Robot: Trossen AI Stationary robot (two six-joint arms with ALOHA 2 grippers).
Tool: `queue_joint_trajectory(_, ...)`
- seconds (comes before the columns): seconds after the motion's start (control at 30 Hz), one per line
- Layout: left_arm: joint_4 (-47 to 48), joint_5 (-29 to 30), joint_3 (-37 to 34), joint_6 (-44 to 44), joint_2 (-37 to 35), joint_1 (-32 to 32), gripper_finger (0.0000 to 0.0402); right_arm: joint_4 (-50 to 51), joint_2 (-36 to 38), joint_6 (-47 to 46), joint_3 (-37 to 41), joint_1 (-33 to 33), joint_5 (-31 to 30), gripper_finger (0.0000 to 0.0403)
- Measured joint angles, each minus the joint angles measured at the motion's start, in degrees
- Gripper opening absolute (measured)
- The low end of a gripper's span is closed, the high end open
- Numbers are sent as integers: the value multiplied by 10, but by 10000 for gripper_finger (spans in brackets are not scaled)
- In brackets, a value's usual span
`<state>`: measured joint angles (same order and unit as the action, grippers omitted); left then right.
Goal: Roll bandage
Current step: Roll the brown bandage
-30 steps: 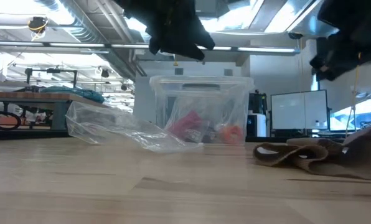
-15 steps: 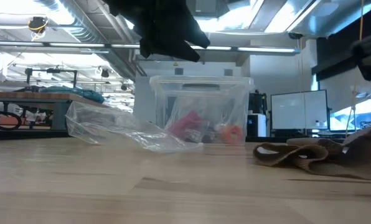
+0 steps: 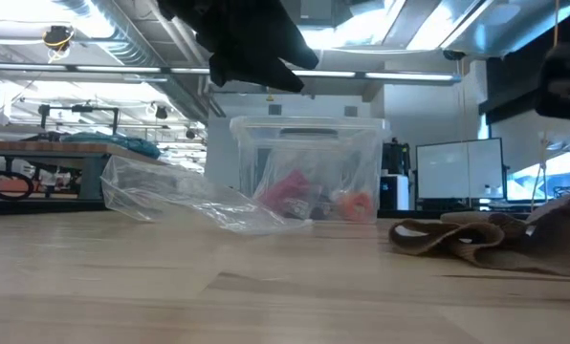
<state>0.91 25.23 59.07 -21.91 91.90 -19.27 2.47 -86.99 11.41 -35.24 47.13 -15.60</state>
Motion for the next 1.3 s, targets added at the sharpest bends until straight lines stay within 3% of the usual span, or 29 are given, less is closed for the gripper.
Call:
queue_joint_trajectory(0.23,0,0,0,-2,0,-2,208,121,-14,36,-32,1,-6,186)
queue_joint_trajectory(0.4,0,0,0,-3,0,-2,208,149,-14,39,-37,1,-16,174)
queue_joint_trajectory(0.73,0,0,0,-4,0,-2,208,173,-10,7,-46,1,-74,20)
queue_joint_trajectory(1.0,-1,0,0,-3,0,-2,208,275,46,-125,-141,0,-73,11)
queue_joint_trajectory(1.17,-6,0,0,-2,0,-2,208,321,113,-230,-181,-30,-32,14)
queue_joint_trajectory(1.3,-27,0,0,3,0,-6,208,315,167,-289,-181,-60,-62,7)
